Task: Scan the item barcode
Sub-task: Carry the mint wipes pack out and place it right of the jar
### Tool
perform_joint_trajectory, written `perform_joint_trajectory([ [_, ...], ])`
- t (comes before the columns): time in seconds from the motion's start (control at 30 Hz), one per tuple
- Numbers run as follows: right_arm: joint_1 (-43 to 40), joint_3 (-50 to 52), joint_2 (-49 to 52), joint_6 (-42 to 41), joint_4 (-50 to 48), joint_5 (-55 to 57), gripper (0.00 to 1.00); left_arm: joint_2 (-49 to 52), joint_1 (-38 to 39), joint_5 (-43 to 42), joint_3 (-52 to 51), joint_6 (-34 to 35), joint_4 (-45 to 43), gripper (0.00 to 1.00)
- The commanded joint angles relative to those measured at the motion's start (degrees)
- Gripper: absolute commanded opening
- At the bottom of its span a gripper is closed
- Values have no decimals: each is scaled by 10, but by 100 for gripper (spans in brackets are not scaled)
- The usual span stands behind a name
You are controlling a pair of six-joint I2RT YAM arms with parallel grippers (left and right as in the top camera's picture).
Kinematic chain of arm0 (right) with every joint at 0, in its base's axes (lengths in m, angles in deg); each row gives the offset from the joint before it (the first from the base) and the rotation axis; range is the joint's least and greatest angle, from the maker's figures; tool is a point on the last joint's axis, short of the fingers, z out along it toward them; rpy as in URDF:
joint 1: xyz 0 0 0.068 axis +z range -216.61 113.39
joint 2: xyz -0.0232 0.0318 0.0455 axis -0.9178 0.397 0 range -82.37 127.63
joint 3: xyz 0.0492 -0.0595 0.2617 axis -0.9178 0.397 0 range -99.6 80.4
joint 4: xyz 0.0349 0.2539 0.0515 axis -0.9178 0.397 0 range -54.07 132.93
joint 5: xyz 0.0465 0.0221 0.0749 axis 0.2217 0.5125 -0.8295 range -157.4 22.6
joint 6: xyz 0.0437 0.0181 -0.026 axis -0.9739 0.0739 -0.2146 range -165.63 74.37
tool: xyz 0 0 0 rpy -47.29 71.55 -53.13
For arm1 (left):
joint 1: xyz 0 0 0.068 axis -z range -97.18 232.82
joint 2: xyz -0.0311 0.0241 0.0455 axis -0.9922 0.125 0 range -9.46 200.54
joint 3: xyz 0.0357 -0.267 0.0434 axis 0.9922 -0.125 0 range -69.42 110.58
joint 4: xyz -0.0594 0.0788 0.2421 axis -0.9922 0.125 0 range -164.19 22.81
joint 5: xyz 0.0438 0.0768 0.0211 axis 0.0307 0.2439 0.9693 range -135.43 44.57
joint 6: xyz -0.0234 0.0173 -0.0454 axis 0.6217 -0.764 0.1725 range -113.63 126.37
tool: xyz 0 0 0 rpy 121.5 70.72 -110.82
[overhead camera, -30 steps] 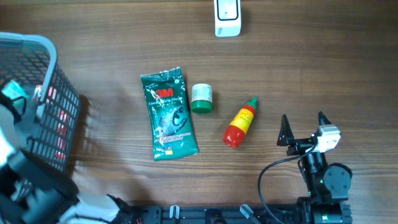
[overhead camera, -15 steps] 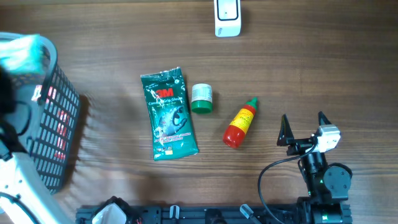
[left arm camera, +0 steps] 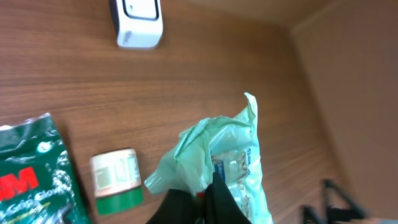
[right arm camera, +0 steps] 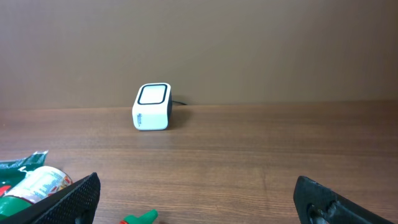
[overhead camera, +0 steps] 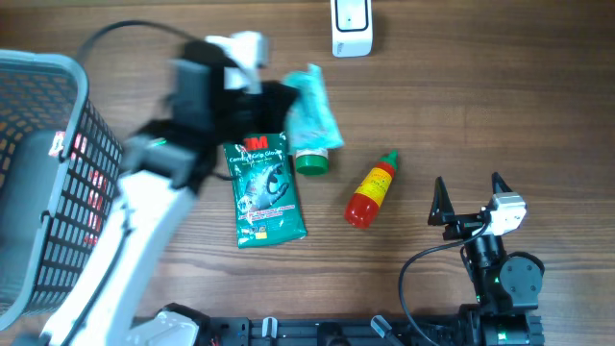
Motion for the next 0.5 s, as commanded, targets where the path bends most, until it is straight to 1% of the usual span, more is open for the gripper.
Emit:
perform_joint_trajectory([
  [0.0,-1,0,0,6,-1,6,100,93,97,138,3,-26,-53,4],
  [0.07,-1,0,0,6,-1,6,100,136,119,139,3,-48,-76,4],
  [0.3,-1,0,0,6,-1,6,100,269,136,141,3,-48,-137,4],
  [0.43,-1,0,0,6,-1,6,100,317,136,141,3,-47,-134,4],
  [0.47,-1,0,0,6,-1,6,100,321,136,141,3,-47,-132,6],
])
